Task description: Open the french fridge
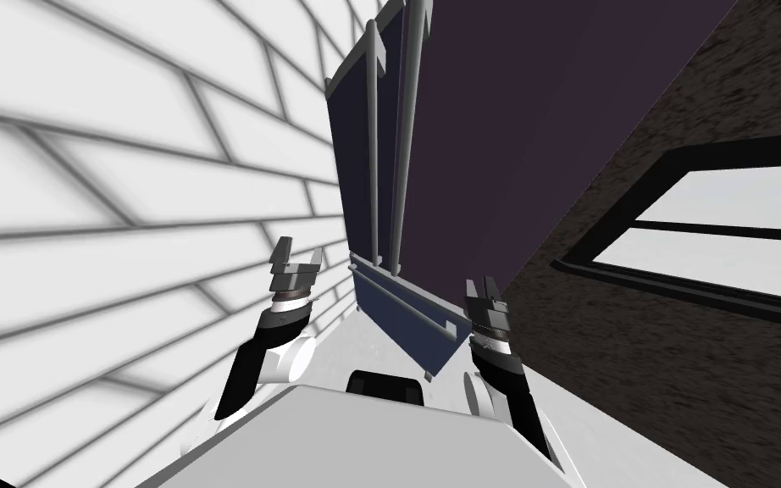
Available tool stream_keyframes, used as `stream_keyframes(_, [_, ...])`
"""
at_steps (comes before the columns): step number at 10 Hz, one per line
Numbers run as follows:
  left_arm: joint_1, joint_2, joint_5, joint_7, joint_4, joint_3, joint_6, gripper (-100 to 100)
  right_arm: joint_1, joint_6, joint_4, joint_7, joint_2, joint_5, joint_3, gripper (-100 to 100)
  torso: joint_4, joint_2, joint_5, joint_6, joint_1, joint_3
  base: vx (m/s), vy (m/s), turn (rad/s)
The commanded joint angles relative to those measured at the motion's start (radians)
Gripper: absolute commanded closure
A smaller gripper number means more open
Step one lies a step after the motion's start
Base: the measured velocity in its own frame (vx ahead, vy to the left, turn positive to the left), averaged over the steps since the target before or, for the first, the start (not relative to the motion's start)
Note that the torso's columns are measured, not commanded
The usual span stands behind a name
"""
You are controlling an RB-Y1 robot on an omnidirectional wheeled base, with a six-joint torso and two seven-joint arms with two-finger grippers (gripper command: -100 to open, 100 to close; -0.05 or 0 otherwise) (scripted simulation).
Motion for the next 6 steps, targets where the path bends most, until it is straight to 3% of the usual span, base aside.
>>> stream_keyframes(1, [0.0, 0.0, 0.0, 0.0, 0.0, 0.0, 0.0, 0, 0.0, 0.0, 0.0, 0.0, 0.0, 0.0, 0.0, 0, 0.041, 0.04, 0.0, 0.0, 0.0, -0.082, 0.0, 0.0, 0.0])
stream_keyframes(6, [0.0, 0.0, 0.0, 0.0, 0.0, 0.0, 0.0, 0, 0.0, 0.0, 0.0, 0.0, 0.0, 0.0, 0.0, 0, 0.396, 0.396, 0.0, 0.0, 0.0, -0.792, 0.0, 0.0, 0.0])
